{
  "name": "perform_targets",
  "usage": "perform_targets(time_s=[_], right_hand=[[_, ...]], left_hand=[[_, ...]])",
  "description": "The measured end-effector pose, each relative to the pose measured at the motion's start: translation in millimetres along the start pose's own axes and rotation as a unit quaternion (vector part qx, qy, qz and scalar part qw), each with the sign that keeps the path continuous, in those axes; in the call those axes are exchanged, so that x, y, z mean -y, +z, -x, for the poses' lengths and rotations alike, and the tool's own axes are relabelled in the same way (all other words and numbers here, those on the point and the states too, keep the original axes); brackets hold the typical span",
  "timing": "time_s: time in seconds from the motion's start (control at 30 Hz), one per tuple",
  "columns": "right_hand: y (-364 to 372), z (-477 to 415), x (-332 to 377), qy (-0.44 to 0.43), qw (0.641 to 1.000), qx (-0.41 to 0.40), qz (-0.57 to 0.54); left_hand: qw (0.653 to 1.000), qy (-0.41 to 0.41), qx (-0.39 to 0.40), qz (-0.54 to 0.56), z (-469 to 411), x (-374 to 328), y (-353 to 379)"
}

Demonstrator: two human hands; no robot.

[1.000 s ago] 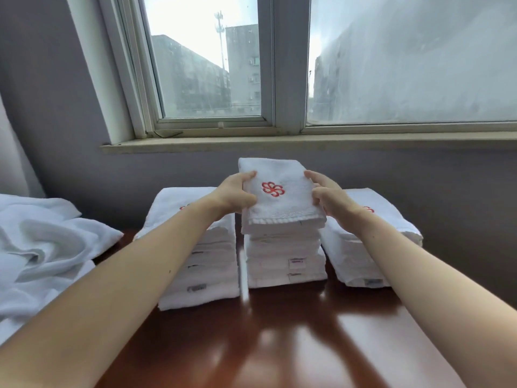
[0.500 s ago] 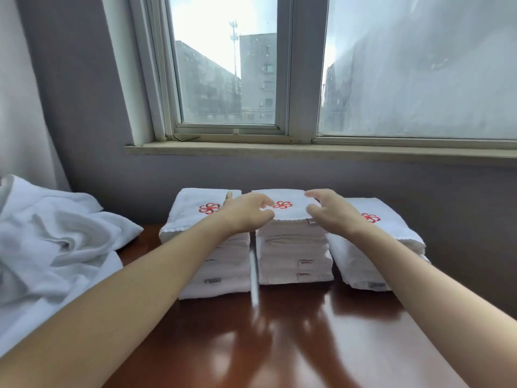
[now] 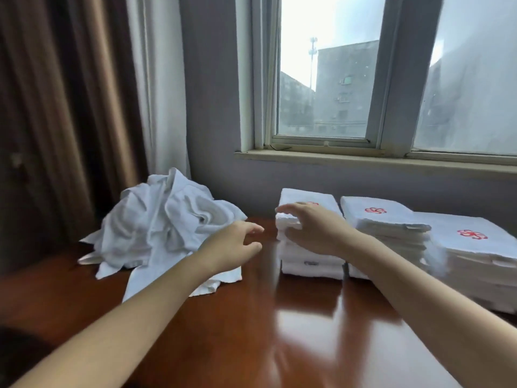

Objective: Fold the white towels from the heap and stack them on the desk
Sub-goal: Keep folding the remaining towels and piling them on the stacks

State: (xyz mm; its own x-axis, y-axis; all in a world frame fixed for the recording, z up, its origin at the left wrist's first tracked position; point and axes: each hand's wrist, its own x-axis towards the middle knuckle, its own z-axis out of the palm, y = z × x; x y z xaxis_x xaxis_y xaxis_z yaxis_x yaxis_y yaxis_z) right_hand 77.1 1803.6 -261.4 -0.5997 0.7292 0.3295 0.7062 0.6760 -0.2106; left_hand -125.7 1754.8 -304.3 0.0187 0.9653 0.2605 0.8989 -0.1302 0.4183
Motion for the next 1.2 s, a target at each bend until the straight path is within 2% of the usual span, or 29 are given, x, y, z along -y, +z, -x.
perform_targets(time_s=[0.27, 0.53, 0.7, 0.83, 0.93, 1.0, 1.03, 1.13, 1.2], right_hand=[[105, -36, 69, -0.039, 0.993, 0.11, -0.023], [171, -65, 84, -0.02, 0.981, 0.19, -0.043], [200, -68, 80, 0.023, 0.977, 0.208, -0.045], [205, -71, 82, 0.017, 0.987, 0.16, -0.01], [202, -70, 77, -0.001, 0.988, 0.15, -0.017], [195, -66, 72, 0.0, 0.985, 0.16, -0.058], [190, -64, 71, 0.011, 0.979, 0.169, -0.112], [167, -55, 72, 0.051, 0.931, 0.158, -0.326], [147, -48, 74, 0.067, 0.904, 0.123, -0.405]], left_hand=[[0.986, -0.154, 0.041, -0.039, 78, 111, -3], [0.981, -0.176, 0.018, -0.076, 96, 174, 21], [0.967, -0.177, -0.036, -0.18, 89, 179, 34], [0.983, -0.14, -0.018, -0.113, 82, 174, 37], [0.991, -0.126, -0.025, 0.022, 87, 166, 44], [0.988, -0.118, -0.049, 0.086, 89, 159, 44], [0.986, -0.11, -0.065, 0.103, 89, 155, 43], [0.978, -0.058, -0.124, 0.158, 86, 138, 35], [0.977, -0.036, -0.154, 0.142, 84, 122, 27]])
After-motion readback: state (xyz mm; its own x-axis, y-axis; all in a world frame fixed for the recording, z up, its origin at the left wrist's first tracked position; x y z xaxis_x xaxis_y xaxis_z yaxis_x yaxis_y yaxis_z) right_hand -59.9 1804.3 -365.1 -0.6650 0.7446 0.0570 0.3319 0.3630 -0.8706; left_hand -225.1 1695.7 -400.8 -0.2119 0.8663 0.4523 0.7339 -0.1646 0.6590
